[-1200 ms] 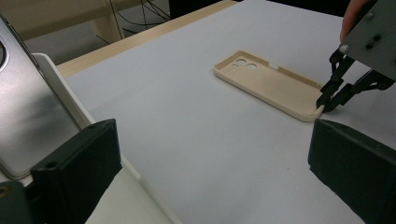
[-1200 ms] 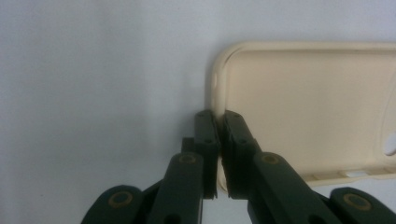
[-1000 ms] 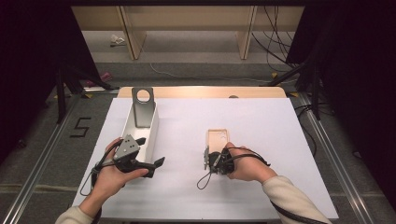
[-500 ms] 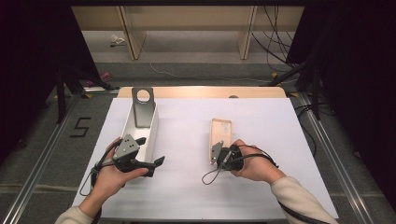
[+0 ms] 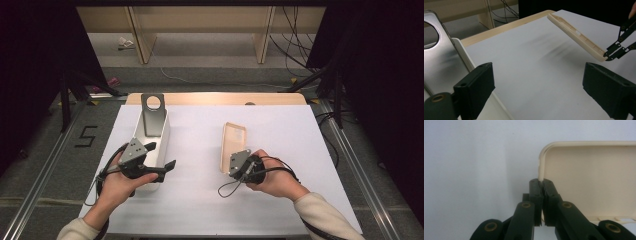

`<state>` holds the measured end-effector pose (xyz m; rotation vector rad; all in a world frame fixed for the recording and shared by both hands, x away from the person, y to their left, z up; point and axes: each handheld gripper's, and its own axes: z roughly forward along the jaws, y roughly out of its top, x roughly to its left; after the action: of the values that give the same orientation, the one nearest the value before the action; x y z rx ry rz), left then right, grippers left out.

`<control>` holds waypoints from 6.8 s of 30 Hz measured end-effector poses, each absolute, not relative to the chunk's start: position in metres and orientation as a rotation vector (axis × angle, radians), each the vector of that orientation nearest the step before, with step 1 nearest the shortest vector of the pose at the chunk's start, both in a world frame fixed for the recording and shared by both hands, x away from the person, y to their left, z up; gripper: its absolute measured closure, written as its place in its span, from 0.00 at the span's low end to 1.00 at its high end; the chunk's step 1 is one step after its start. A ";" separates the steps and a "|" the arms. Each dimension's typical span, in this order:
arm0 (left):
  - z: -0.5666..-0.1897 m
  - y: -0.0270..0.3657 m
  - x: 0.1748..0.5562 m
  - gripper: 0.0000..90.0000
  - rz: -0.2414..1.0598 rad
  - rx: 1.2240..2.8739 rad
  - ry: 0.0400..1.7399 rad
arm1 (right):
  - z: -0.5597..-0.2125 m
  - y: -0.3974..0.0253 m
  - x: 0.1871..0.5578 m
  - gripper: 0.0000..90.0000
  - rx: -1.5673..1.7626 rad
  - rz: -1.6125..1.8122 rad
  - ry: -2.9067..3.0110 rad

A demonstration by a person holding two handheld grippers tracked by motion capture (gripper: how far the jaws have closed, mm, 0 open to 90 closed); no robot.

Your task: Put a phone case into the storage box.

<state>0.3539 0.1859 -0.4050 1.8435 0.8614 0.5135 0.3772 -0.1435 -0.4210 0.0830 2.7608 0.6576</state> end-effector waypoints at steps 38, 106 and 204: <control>-0.374 0.105 0.410 0.19 0.412 1.979 0.839 | -0.413 -0.124 0.356 0.98 0.032 0.732 2.734; -0.379 0.056 0.457 0.78 0.251 1.961 1.097 | -0.411 -0.118 0.352 0.98 -0.005 0.744 2.711; -0.327 0.135 0.434 0.93 0.595 1.637 0.978 | -0.400 -0.219 0.385 0.23 0.787 1.297 2.281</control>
<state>0.4337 0.1349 -0.3274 1.6366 0.9784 0.5952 0.3854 -0.2192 -0.4003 0.7868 2.2808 1.2972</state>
